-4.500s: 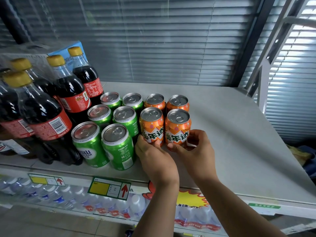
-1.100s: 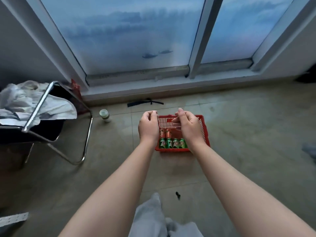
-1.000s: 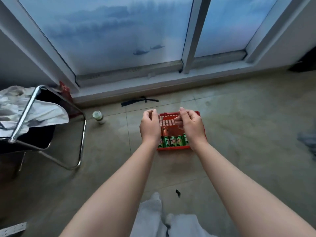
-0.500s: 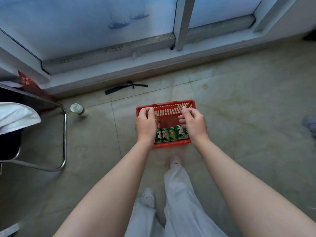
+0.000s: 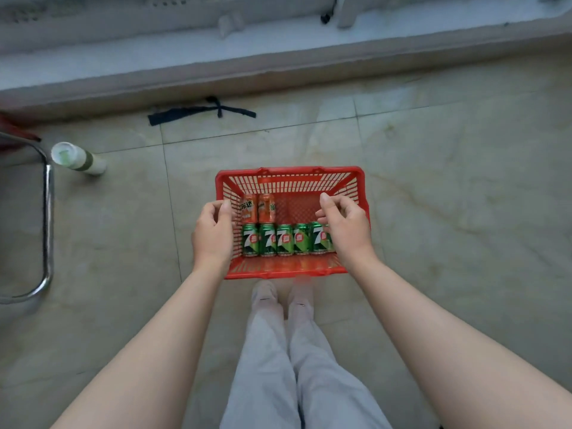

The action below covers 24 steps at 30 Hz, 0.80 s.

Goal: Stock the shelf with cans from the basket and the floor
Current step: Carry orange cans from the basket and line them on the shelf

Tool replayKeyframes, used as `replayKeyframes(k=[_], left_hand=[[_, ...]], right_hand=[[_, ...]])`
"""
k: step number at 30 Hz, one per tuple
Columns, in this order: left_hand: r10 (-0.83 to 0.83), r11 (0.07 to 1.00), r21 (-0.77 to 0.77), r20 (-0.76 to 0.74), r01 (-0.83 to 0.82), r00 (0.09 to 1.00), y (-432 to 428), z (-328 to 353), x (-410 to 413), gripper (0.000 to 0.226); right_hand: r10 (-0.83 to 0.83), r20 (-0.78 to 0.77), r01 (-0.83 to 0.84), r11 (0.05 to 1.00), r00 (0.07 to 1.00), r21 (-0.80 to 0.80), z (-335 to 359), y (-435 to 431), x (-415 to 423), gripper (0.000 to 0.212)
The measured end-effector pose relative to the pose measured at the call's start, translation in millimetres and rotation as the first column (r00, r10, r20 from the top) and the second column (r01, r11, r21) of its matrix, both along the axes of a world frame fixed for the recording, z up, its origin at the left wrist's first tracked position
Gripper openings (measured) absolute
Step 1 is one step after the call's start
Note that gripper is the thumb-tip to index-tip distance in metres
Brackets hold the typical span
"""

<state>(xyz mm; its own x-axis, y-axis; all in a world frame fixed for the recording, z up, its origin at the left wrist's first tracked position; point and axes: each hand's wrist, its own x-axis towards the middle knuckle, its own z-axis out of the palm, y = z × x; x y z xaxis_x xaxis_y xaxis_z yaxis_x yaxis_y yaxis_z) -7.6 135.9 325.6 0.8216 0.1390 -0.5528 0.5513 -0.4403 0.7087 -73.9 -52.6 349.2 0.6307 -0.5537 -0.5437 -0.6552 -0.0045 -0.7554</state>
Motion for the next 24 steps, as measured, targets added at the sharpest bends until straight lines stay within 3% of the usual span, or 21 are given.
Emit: replayKeyframes(k=[3,9,13,24], left_hand=[[0.018,1.0,0.018,-0.023,-0.017,1.0,0.2,-56.2,10.8,0.029],[-0.03,0.999,0.017,-0.043,0.031,0.999,-9.7,-173.9,28.2,0.021],[-0.062,0.997,0.037,-0.047,0.063,0.997,-20.2,-240.1,41.1,0.03],[-0.051,0.984,0.166,-0.125,0.072,0.991,-18.7,-404.1,50.3,0.044]], right_hand=[[0.025,-0.025,-0.025,1.0,0.999,0.004,-59.0,-1.6,13.8,0.024],[0.147,-0.06,-0.148,0.989,0.987,-0.01,-186.2,2.8,42.5,0.029],[0.177,-0.082,-0.179,0.984,0.981,-0.011,-257.0,3.9,61.2,0.03],[0.272,-0.141,-0.275,0.962,0.952,0.002,-405.4,12.3,83.7,0.039]])
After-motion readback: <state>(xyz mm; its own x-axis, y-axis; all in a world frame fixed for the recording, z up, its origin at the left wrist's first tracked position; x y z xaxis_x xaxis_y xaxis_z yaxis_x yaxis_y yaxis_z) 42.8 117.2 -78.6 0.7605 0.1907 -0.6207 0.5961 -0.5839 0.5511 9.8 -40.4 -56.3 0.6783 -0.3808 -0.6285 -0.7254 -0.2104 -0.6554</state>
